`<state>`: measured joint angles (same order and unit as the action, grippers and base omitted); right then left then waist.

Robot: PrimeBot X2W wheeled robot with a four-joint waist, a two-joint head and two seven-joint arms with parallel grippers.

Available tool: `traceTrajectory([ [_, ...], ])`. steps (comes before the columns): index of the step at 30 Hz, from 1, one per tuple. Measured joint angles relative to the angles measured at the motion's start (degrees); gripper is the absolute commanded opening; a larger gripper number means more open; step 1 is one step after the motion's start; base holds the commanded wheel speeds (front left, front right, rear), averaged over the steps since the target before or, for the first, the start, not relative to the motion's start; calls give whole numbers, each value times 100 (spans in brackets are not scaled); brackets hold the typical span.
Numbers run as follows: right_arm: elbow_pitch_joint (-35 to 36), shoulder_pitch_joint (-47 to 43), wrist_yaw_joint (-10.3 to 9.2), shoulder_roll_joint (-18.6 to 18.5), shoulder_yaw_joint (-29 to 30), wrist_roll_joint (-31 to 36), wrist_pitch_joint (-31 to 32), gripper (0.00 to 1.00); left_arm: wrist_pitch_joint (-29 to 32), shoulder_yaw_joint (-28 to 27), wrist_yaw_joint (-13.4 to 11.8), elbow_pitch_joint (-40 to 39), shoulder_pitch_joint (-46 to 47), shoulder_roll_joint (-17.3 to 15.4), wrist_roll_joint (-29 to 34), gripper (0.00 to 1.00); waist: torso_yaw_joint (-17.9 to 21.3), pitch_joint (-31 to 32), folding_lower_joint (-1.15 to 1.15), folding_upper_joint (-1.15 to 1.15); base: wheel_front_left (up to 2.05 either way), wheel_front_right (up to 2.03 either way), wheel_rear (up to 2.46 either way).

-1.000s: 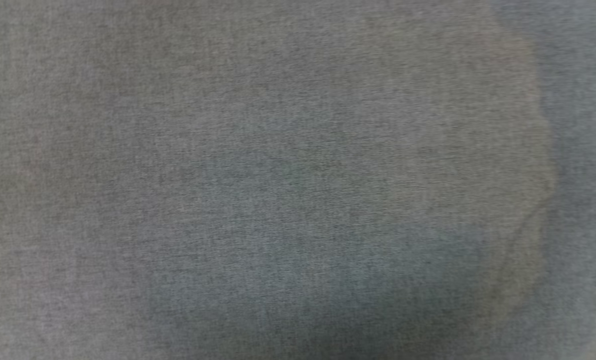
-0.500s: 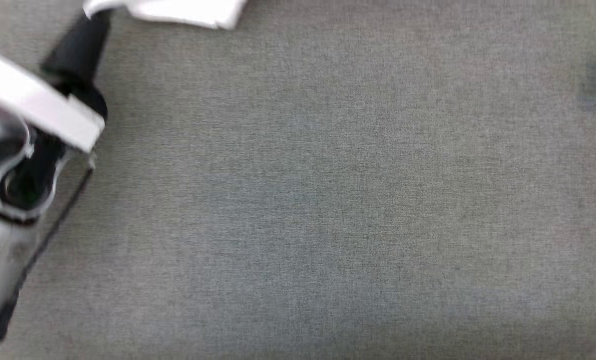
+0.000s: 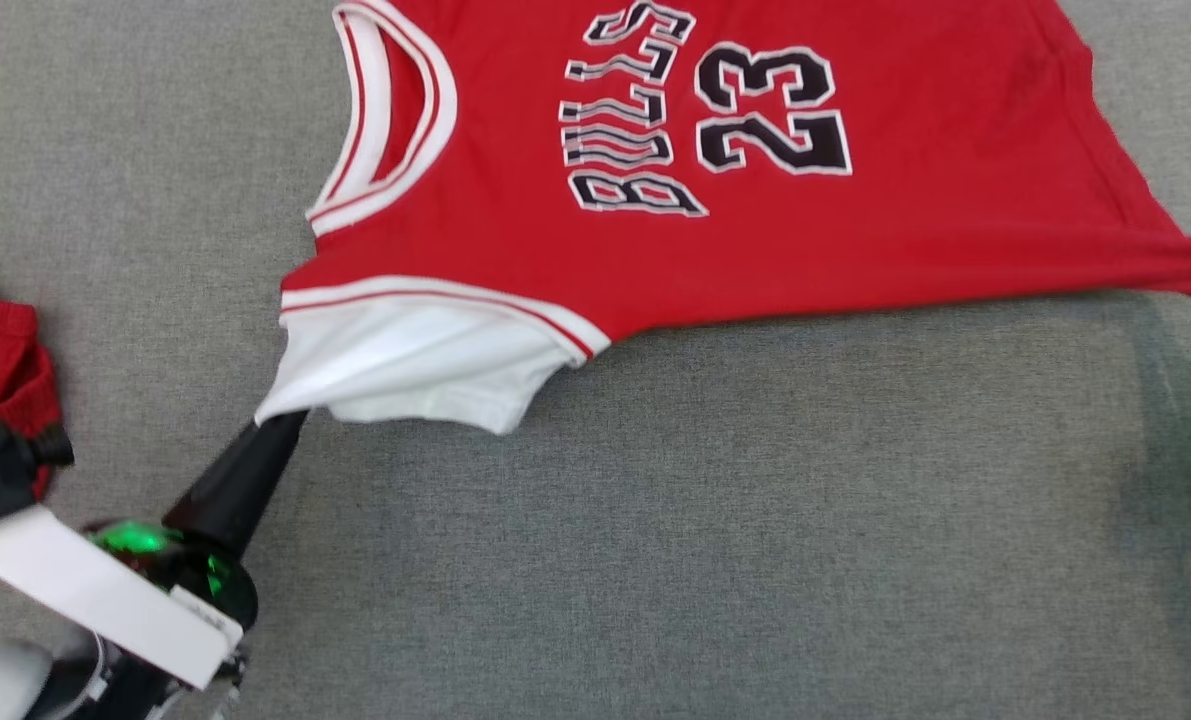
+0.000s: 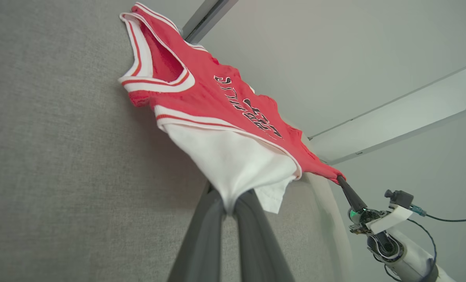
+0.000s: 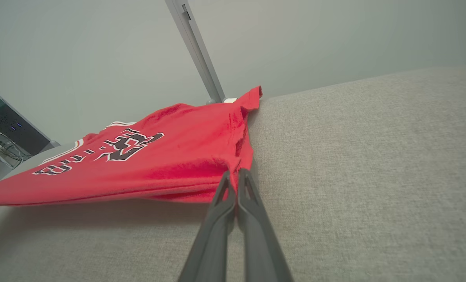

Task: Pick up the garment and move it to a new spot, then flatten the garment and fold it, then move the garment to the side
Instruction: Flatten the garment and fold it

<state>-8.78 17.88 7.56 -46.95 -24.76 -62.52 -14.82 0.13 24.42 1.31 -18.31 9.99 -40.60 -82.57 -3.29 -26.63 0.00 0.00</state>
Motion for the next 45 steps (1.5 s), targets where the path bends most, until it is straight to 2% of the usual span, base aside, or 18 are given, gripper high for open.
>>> traceTrajectory([
  [10,802,-1894,0,243,944,589,-10,0,-546,-34,-400,-950,-1623,-156,-122,0,39,482,0,0,0,0,0],
  [14,1207,-2640,0,377,1306,903,24,0,-676,-71,-572,-1378,-1902,-210,-87,0,22,594,0,0,0,0,0],
  [18,1496,-2788,-1,599,1570,1057,246,0,-700,-126,-623,-1491,-1874,-170,-91,0,40,642,0,0,0,0,0],
  [20,1567,-2766,-1,734,1680,1229,471,0,-642,-82,-622,-1445,-1686,-118,-81,0,42,657,0,0,0,0,0],
  [26,1577,-2237,-3,1163,1774,1563,1169,0,-330,157,-583,-805,-634,343,-65,0,9,588,0,0,0,0,0],
  [31,1345,-1490,-4,1404,1699,1593,1315,0,-233,192,-535,-46,267,800,-76,0,27,396,0,0,0,0,0],
  [35,1068,-959,-7,1521,1582,1604,1273,0,-187,199,-468,506,886,1073,-75,0,47,224,0,0,0,0,0],
  [40,691,-425,-7,1553,1600,1681,866,0,-105,220,-381,1192,1518,1213,37,0,69,-10,0,0,0,0,0],
  [45,245,69,-7,1674,1351,1730,563,0,98,347,-232,1812,2003,1305,120,0,113,-261,0,0,0,0,0],
])
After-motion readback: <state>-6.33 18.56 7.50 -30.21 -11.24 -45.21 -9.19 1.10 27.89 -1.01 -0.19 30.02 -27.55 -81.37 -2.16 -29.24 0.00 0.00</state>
